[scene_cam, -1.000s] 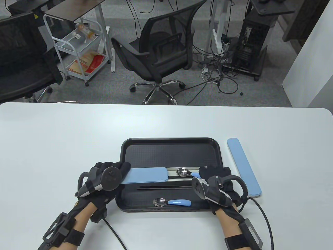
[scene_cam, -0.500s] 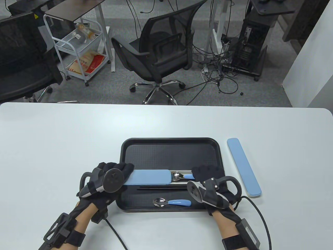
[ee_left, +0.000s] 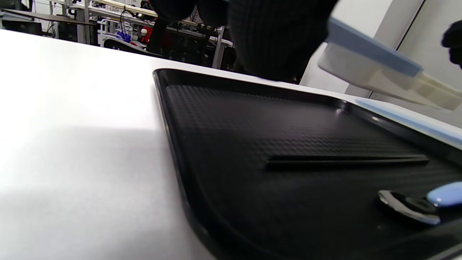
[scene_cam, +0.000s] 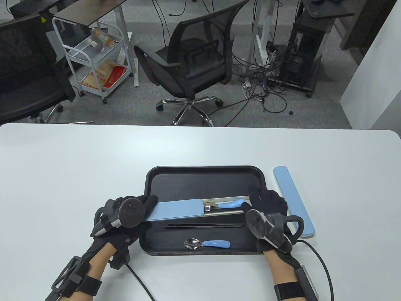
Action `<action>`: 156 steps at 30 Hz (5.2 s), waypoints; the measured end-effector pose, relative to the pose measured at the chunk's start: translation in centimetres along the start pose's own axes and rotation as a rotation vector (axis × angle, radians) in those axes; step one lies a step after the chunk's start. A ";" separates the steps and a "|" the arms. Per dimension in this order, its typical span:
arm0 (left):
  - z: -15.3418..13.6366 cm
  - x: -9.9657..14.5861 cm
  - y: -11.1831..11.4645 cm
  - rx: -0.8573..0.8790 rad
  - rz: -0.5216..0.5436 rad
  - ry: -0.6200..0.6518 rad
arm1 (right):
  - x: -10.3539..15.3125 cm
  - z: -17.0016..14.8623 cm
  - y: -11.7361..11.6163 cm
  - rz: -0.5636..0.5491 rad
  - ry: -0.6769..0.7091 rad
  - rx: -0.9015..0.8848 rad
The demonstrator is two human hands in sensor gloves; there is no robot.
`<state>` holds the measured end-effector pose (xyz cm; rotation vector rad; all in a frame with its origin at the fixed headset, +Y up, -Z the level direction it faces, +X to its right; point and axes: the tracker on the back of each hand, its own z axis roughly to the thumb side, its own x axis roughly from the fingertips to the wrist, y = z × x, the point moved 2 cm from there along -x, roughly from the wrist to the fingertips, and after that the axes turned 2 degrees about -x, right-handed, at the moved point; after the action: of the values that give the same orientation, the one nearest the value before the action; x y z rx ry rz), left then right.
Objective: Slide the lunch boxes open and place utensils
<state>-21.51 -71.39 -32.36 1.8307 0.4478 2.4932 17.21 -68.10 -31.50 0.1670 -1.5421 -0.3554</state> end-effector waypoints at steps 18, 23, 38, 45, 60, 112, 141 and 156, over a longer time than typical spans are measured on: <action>-0.7 -0.1 0.0 0.082 -0.019 0.001 | -0.7 -5.7 -4.8 0.282 -0.242 -0.785; -0.7 -0.2 0.1 0.109 -0.051 0.006 | -0.4 -5.4 -4.8 0.194 -0.242 -0.849; -0.1 -0.3 0.5 0.156 -0.074 0.016 | 0.3 1.7 -5.3 0.207 -0.066 -0.845; 0.3 -0.4 0.5 0.181 -0.070 0.036 | 0.8 3.7 -5.1 0.207 -0.027 -0.880; 0.3 -0.2 0.1 0.202 -0.048 0.043 | 1.5 7.2 -5.2 0.310 0.082 -0.843; -21.6 4.5 4.5 0.426 -0.059 -1.006 | 0.8 3.3 -3.7 0.254 0.050 -0.773; -10.4 1.2 0.8 0.173 0.059 -0.412 | 0.1 -10.1 0.9 -0.063 -0.237 -0.416; -6.8 0.1 1.4 -0.029 -0.043 -0.333 | 1.3 -14.0 -5.6 0.347 -0.441 -0.018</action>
<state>-27.69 -74.20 -33.76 2.1421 0.4265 2.0957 30.41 -75.36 -32.51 -0.2066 -1.9626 -0.1324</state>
